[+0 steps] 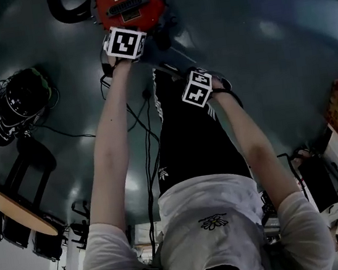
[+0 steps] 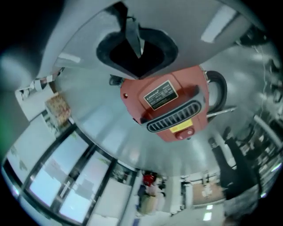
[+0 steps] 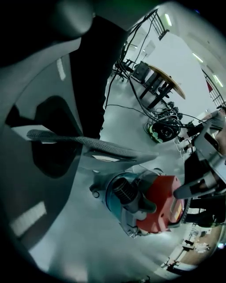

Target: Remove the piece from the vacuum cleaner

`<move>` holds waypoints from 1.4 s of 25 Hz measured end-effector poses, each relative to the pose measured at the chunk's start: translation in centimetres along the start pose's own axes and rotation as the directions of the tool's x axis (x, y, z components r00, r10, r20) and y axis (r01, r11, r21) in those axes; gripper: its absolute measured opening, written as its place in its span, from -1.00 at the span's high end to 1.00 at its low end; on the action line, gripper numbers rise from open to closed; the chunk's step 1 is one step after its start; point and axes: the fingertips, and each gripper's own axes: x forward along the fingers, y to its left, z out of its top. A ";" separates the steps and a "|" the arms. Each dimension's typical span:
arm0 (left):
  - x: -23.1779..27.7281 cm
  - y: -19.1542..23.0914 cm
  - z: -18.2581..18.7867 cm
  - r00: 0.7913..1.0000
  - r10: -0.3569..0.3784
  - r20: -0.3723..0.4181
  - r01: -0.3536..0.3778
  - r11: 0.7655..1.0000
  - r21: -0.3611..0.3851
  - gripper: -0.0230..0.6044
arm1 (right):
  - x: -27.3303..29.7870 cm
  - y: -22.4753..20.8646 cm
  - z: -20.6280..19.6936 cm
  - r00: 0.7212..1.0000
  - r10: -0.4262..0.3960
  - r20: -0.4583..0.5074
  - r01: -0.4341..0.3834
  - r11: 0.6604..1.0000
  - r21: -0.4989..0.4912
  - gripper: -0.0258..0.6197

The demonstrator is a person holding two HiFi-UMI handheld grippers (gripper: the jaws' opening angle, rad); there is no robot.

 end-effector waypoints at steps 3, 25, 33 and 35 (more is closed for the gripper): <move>-1.7 -0.9 -1.3 0.997 0.006 0.078 0.005 0.989 -0.145 0.92 | -2.8 -2.0 0.5 0.998 -0.056 0.020 0.056 0.998 0.006 0.81; -42.7 -4.9 16.3 0.544 0.275 0.793 -0.207 0.959 -0.191 0.92 | -43.7 -4.4 18.9 0.576 -0.501 0.646 0.508 0.838 0.198 0.80; -54.4 -5.3 18.4 0.249 0.323 0.913 -0.292 0.924 -0.247 0.92 | -58.9 -0.8 24.1 0.212 -0.534 0.818 0.635 0.711 0.300 0.80; -56.7 -5.4 19.4 0.203 0.319 0.926 -0.309 0.918 -0.248 0.92 | -61.4 -0.5 24.4 0.143 -0.547 0.825 0.650 0.680 0.338 0.80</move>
